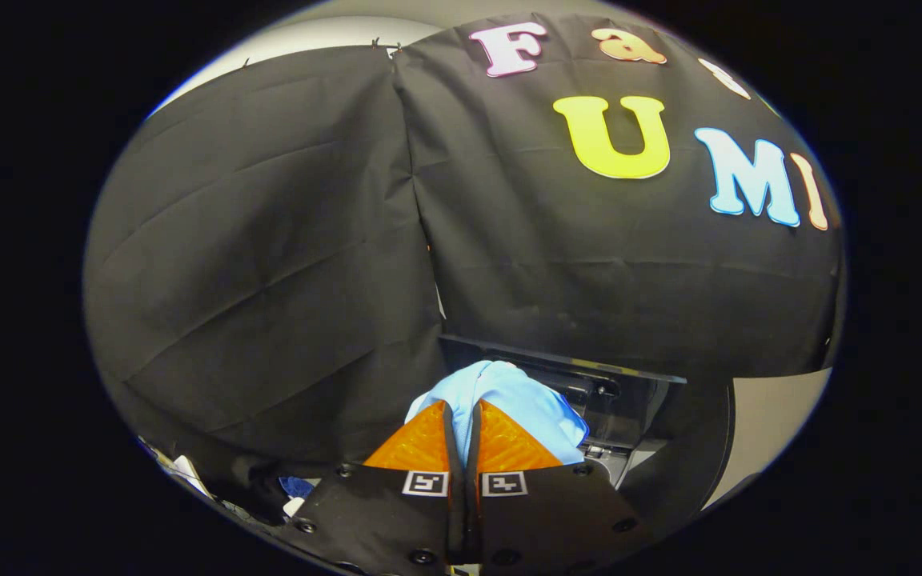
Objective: Put the clothes into the washing machine and then close the washing machine lid.
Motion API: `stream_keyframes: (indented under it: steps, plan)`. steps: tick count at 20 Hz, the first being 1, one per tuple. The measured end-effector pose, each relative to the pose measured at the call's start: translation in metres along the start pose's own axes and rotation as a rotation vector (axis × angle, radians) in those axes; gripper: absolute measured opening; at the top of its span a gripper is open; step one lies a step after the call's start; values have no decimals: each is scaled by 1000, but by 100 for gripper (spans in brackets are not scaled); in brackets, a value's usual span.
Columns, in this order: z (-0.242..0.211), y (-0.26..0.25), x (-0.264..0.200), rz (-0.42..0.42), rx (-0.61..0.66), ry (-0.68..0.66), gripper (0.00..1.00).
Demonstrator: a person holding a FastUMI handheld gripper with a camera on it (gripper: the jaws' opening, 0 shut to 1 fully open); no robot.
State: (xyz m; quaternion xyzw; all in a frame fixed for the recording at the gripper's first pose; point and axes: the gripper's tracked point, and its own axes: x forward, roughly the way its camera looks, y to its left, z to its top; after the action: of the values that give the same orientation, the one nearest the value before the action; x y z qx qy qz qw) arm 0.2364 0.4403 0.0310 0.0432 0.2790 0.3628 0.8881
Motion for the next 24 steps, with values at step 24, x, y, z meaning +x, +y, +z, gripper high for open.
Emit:
stream_keyframes:
  steps: [24]
  plan:
    - [-124,-51,97,-84,100,186,2]
